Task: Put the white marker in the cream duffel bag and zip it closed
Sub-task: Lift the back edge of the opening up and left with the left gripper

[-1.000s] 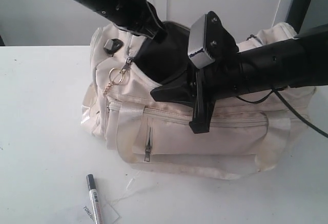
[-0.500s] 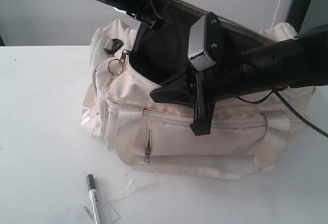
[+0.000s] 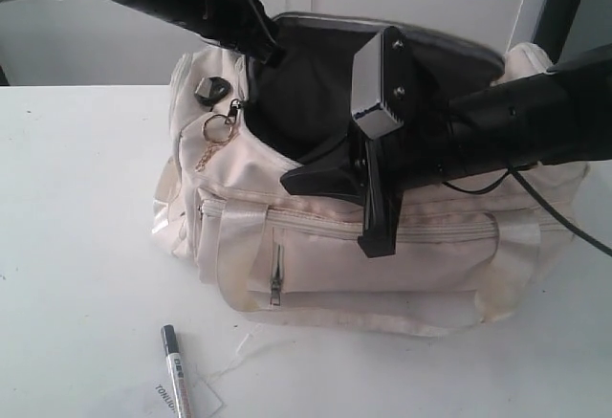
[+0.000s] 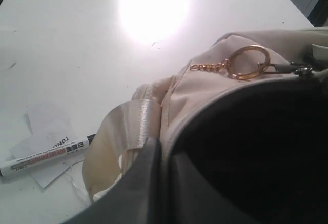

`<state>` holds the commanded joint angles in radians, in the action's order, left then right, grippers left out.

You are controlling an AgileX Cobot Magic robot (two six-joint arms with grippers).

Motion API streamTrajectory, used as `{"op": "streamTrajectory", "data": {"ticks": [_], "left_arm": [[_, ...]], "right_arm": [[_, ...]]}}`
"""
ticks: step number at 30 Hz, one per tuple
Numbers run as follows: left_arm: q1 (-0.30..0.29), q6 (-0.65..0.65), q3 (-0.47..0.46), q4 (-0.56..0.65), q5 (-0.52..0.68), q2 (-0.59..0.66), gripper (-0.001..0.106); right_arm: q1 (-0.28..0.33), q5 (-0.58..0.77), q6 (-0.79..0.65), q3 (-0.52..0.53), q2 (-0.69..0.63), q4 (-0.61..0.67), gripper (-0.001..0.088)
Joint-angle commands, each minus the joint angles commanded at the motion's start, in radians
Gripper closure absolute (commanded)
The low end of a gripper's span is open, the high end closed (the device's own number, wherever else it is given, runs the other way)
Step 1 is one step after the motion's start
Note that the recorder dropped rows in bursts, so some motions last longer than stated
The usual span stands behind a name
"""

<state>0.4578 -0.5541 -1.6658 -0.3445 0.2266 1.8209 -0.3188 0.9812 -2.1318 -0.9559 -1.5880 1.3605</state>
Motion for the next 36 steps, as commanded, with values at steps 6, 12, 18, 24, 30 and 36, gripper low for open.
{"op": "streamTrajectory", "data": {"ticks": [6, 12, 18, 24, 30, 36], "left_arm": [[-0.007, 0.0, 0.0, 0.0, -0.098, 0.032, 0.105], [-0.007, -0.003, 0.0, 0.002, -0.212, 0.082, 0.105], [-0.007, -0.01, 0.0, 0.009, -0.359, 0.12, 0.105], [-0.007, -0.094, 0.0, 0.009, -0.449, 0.15, 0.105], [-0.007, -0.168, 0.0, 0.009, -0.469, 0.168, 0.105], [-0.007, -0.168, 0.0, 0.009, -0.467, 0.17, 0.105]], "right_arm": [[0.0, 0.0, 0.0, 0.0, 0.0, -0.062, 0.0868], [0.0, 0.005, 0.0, 0.0, 0.0, -0.064, 0.0868], [0.0, 0.008, 0.0, 0.0, 0.0, -0.069, 0.0868], [0.0, 0.008, 0.0, 0.0, 0.0, -0.124, 0.0868], [0.0, 0.02, 0.0, 0.0, 0.001, -0.124, 0.0868], [0.0, -0.001, 0.0, 0.0, 0.001, -0.122, 0.0868]]}}
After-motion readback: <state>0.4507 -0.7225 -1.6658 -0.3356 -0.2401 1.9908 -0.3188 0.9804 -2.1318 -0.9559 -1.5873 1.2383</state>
